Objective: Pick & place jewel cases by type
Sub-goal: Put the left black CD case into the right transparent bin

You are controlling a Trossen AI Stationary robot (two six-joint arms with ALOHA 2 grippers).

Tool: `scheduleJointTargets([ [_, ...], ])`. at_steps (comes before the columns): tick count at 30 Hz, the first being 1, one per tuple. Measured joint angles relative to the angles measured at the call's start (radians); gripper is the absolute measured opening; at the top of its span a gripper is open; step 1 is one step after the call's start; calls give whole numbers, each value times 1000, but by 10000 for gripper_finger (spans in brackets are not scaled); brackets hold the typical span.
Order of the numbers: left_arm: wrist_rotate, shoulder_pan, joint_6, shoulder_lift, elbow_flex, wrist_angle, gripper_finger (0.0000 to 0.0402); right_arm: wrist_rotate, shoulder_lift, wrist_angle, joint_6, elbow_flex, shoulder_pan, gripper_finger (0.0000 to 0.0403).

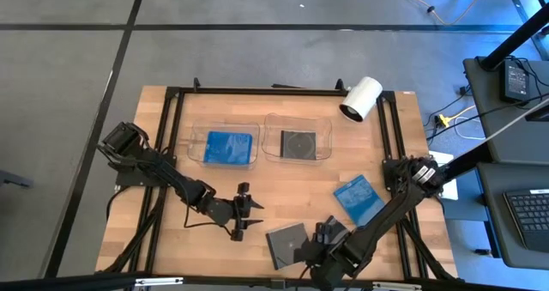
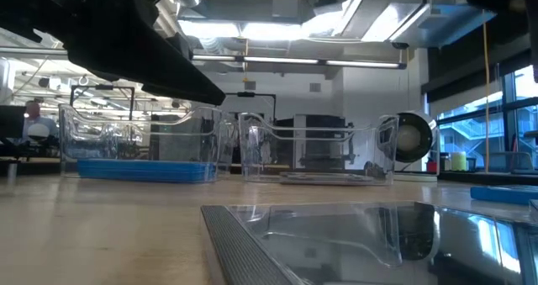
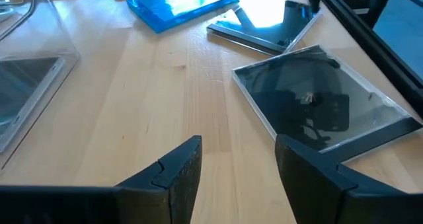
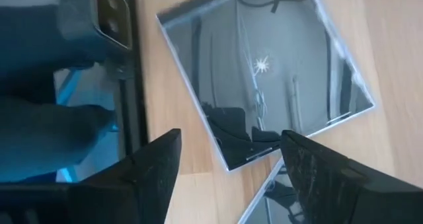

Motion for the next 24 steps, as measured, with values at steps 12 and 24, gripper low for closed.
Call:
scheduleJointTargets([
  [12,119,-2,1,4,0,0,181,-79,80,26,13,0,0,264],
  [24,134,-2,-1,42,0,25,180,-151,80,-29,133,-1,0,264],
])
